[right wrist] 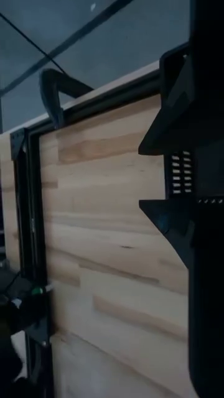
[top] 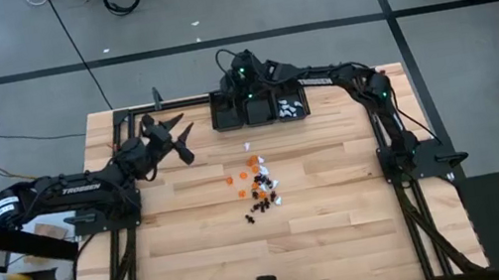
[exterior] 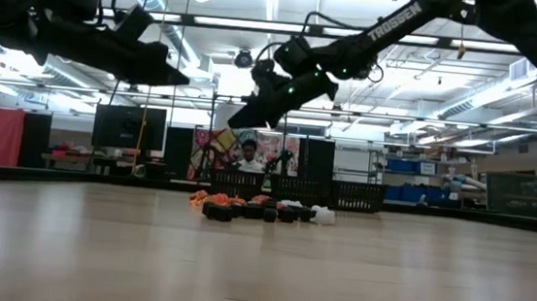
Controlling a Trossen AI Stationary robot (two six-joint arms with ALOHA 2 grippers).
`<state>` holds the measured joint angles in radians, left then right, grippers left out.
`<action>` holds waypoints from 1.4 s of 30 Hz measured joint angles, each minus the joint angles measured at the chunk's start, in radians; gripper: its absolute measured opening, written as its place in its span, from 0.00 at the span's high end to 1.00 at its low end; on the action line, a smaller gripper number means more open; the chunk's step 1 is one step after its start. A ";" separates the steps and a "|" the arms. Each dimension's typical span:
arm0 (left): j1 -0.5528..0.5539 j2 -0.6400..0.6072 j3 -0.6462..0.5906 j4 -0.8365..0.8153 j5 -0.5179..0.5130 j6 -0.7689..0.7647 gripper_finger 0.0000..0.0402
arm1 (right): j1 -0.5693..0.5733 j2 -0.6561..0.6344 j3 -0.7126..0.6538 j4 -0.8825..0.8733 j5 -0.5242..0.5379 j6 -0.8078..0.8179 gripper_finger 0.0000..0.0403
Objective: Sort game pieces by color
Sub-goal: Put the black game piece into the center black basket
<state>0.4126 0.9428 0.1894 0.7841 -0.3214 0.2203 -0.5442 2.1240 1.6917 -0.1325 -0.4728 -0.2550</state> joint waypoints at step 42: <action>-0.159 0.000 0.000 -0.225 0.005 -0.259 0.58 | 0.515 -0.246 -0.383 -0.297 0.344 -0.055 0.65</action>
<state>0.2535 0.9432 0.1894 0.5589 -0.3168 -0.0391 -0.0290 1.8782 1.3083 -0.4292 -0.1288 -0.3100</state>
